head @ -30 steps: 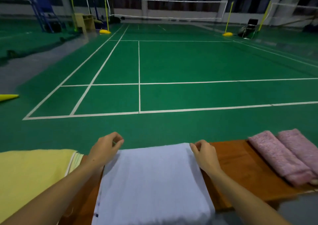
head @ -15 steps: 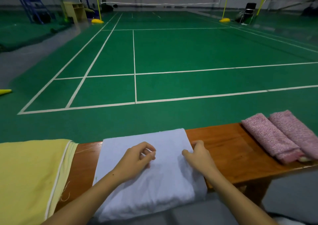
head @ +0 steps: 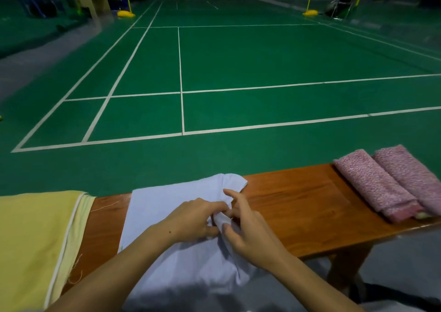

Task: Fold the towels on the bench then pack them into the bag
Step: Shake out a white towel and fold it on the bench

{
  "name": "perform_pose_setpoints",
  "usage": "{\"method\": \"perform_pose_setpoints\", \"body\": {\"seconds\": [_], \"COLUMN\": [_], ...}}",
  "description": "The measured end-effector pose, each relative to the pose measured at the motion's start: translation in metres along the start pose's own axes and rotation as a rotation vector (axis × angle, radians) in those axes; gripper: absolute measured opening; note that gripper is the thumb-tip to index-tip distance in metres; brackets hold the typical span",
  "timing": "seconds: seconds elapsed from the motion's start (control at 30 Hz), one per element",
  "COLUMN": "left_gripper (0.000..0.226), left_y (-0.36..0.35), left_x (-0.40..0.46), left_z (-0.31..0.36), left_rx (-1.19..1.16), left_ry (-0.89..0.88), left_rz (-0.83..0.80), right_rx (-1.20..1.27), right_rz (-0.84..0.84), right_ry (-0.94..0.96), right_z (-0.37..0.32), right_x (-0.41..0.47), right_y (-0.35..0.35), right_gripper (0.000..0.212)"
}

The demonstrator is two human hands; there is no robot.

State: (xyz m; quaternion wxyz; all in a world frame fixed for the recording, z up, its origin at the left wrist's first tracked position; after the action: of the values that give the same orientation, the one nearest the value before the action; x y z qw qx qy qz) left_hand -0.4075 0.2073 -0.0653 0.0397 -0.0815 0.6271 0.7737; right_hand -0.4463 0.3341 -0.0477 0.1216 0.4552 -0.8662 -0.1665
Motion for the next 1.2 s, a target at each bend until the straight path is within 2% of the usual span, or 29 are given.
{"method": "perform_pose_setpoints", "body": {"seconds": [0.1, 0.2, 0.4, 0.5, 0.63, 0.8, 0.9, 0.97, 1.07, 1.2], "left_gripper": [0.022, 0.018, 0.015, 0.007, 0.019, 0.012, 0.028, 0.032, 0.025, 0.02], "left_y": [0.006, 0.008, 0.012, 0.019, 0.027, 0.021, 0.009, 0.011, 0.029, 0.045], "left_x": [0.001, -0.002, -0.009, -0.011, -0.018, -0.026, -0.029, -0.032, -0.039, -0.051], "left_z": [-0.009, -0.021, -0.034, -0.037, -0.044, -0.038, -0.033, -0.033, -0.033, -0.031], "left_rx": [0.023, -0.054, -0.215, -0.287, -0.386, -0.48, -0.311, -0.327, -0.463, -0.691], "left_ry": [0.034, 0.069, 0.059, 0.036, 0.051, -0.016, -0.031, -0.017, -0.001, -0.032], "left_rz": [0.072, 0.122, 0.144, 0.162, 0.169, 0.058, 0.075, 0.129, 0.217, 0.238], "right_rx": [0.1, 0.124, 0.183, 0.172, 0.13, 0.04, -0.016, -0.036, 0.062, 0.348], "right_rz": [-0.034, -0.088, -0.166, -0.188, -0.243, -0.103, -0.057, -0.007, 0.113, 0.207], "right_ry": [-0.075, -0.175, -0.182, -0.196, -0.208, -0.151, -0.12, -0.064, -0.031, -0.095], "right_z": [0.01, 0.023, 0.023, 0.026, 0.031, 0.031, 0.029, 0.023, 0.021, 0.028], "right_x": [-0.006, -0.014, -0.029, -0.034, -0.035, -0.017, -0.003, 0.007, 0.021, 0.039], "right_y": [0.009, 0.018, 0.025, 0.027, 0.027, 0.033, 0.028, 0.025, 0.026, 0.022], "right_gripper": [0.068, 0.069, 0.025, 0.016, 0.01, 0.012, 0.017, 0.006, 0.006, 0.007]}}
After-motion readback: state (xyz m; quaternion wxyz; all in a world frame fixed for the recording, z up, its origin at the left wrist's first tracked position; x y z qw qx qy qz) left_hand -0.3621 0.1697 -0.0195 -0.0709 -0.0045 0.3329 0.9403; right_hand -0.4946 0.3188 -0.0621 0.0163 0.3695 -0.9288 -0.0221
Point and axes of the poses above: each hand's wrist, its own x-axis towards the middle knuckle, its own y-axis out of the back of the hand, z = x × y, the point moved 8 cm from there along x, towards the middle knuckle, and after that the axes turned 12 degrees about x, right-handed, at the moved point
